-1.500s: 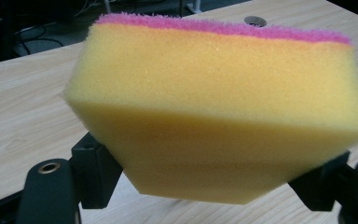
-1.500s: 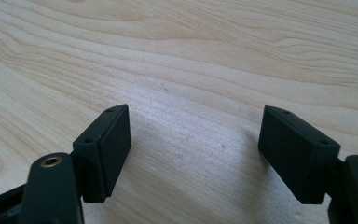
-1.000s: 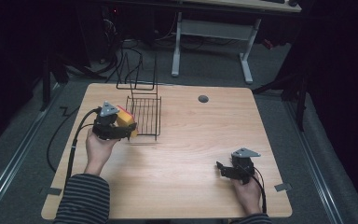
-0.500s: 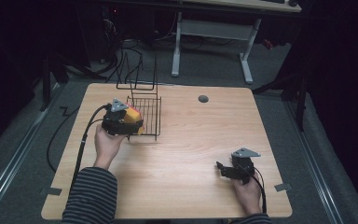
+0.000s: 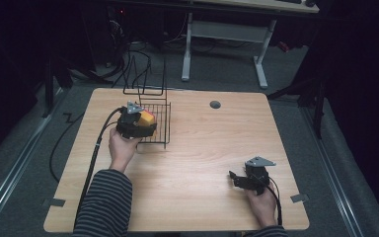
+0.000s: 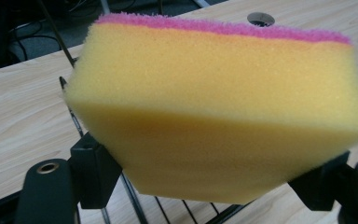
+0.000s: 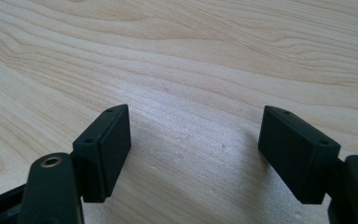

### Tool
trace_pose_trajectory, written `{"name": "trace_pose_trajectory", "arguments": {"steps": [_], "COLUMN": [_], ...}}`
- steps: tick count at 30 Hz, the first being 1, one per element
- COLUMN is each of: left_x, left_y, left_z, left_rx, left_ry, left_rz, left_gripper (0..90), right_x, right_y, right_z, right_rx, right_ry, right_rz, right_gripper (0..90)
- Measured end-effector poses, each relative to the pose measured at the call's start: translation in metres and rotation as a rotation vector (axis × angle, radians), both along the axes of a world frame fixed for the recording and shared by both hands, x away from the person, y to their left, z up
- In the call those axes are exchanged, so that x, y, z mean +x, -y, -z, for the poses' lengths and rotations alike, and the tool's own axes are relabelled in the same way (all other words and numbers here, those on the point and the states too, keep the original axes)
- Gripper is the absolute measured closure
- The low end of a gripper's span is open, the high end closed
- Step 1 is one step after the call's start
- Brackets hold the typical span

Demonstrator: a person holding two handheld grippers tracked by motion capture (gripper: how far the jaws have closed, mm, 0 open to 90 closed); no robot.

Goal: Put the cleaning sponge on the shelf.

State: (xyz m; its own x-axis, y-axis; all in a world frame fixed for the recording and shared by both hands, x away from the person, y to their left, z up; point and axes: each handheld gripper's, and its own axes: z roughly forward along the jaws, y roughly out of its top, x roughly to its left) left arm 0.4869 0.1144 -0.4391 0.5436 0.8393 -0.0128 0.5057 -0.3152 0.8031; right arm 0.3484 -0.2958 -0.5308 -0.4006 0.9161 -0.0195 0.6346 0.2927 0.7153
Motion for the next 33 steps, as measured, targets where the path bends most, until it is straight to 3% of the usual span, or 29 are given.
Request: {"name": "trace_pose_trajectory", "arguments": {"steps": [10,33], "left_x": [0.013,0.02], "left_y": [0.005,0.014], "left_z": [0.014,0.023], "left_rx": [0.025,0.028], "left_ry": [-0.025,-0.035], "left_rz": [-0.048,-0.061], "left_gripper": [23.3,21.6], "right_x": [0.0,0.0], "right_y": [0.0,0.0], "right_z": [0.0,0.0], "right_rx": [0.0,0.0], "right_ry": [0.0,0.0], "right_rz": [0.0,0.001], "right_gripper": [25.6,25.6]}}
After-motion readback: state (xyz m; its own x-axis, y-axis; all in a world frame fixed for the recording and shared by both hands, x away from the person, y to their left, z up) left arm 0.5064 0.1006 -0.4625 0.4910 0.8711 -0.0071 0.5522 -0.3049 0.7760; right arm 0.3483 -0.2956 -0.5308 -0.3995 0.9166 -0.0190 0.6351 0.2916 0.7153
